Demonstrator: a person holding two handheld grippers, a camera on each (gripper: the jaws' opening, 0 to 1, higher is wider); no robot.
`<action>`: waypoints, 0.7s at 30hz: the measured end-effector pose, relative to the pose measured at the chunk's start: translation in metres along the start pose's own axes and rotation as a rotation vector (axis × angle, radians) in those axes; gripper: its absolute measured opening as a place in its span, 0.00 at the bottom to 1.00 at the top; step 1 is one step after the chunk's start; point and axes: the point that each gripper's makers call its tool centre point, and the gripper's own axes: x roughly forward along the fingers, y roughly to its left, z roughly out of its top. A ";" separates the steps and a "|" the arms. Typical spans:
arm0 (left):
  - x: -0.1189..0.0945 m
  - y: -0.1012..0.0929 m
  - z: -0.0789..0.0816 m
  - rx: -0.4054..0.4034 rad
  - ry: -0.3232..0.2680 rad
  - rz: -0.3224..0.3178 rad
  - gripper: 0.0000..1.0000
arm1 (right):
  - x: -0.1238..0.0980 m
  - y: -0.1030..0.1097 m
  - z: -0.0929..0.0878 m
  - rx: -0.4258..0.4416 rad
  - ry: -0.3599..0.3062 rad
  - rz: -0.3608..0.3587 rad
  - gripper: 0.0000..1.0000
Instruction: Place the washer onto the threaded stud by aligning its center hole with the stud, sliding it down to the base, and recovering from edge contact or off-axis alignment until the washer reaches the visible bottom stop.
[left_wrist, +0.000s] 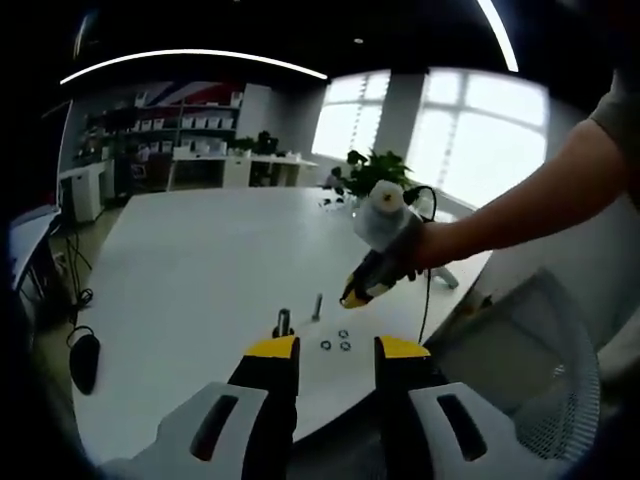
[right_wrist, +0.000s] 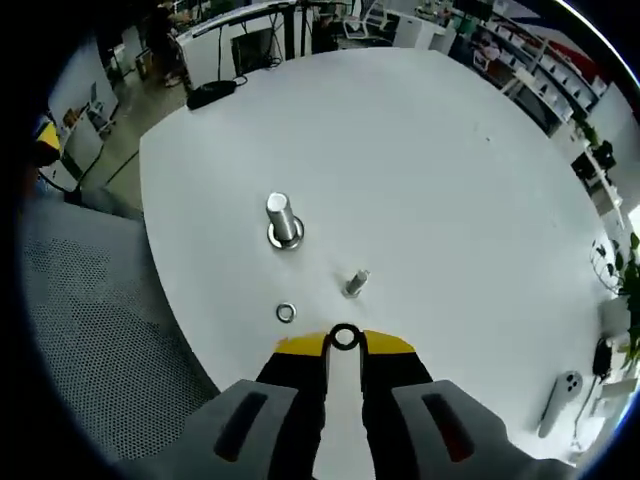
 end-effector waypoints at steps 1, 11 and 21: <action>0.000 0.000 0.000 0.000 0.000 0.000 0.28 | 0.000 -0.001 0.004 -0.007 -0.003 -0.003 0.13; 0.000 0.000 0.000 0.000 -0.002 0.002 0.28 | 0.009 0.000 0.024 -0.076 0.009 -0.005 0.13; 0.000 0.000 0.000 -0.002 -0.003 0.003 0.28 | 0.019 -0.009 0.020 -0.094 0.043 -0.018 0.13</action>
